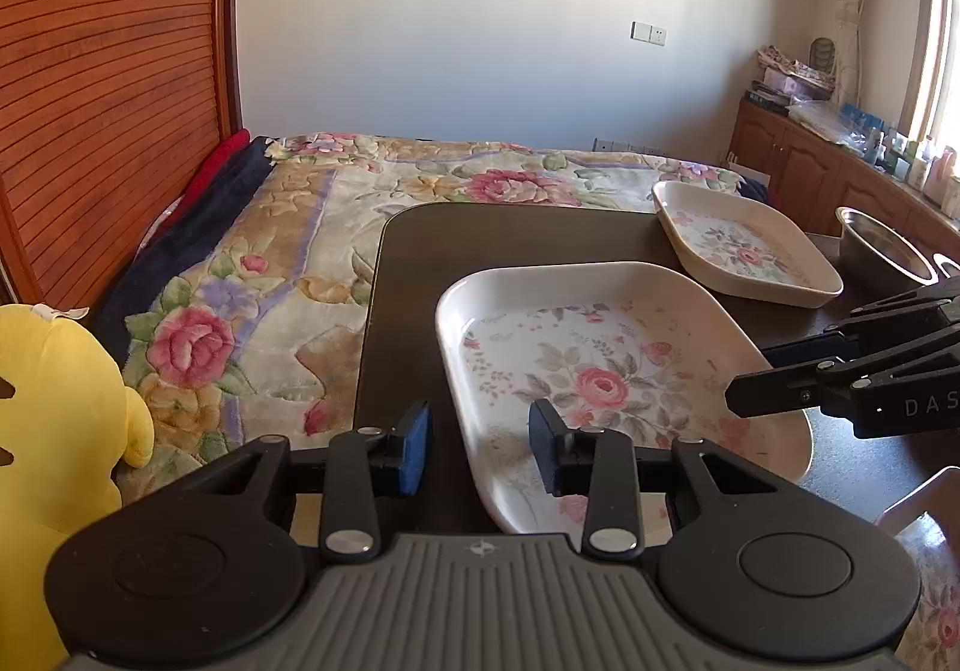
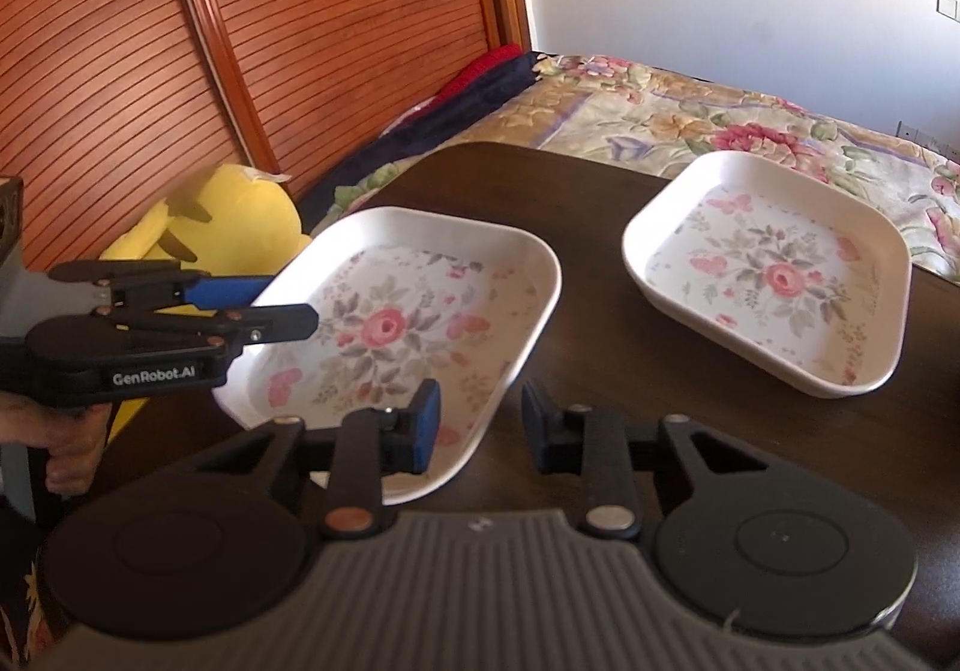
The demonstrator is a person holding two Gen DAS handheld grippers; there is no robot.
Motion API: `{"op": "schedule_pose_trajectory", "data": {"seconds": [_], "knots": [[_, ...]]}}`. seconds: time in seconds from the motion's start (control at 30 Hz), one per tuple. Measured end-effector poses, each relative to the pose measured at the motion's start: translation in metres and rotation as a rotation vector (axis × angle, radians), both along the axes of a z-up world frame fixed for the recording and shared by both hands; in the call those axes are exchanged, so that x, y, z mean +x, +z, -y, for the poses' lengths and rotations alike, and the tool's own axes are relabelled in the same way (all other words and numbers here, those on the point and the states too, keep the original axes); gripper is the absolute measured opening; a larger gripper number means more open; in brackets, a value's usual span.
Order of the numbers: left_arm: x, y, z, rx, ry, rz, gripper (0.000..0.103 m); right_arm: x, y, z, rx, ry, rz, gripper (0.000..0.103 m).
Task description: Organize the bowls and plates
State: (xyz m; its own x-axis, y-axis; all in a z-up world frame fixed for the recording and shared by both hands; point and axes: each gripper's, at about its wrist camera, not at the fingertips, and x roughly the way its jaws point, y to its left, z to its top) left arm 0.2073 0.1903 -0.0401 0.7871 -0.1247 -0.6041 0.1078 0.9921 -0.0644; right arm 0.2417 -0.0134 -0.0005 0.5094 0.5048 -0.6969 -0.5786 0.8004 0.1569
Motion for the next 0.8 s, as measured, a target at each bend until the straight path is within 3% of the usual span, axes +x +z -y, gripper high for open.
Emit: {"op": "schedule_pose_trajectory", "data": {"seconds": [0.2, 0.37, 0.8], "knots": [[-0.001, 0.0, 0.002, 0.002, -0.001, 0.001, 0.032, 0.001, -0.003, -0.003, -0.014, 0.001, -0.001, 0.03], [-0.003, 0.001, 0.004, 0.008, 0.001, 0.001, 0.024, 0.002, -0.005, -0.003, -0.017, 0.008, 0.002, 0.024], [-0.018, 0.023, 0.022, 0.031, -0.013, 0.036, 0.023, -0.004, 0.007, 0.011, 0.001, -0.009, 0.018, 0.021]]}}
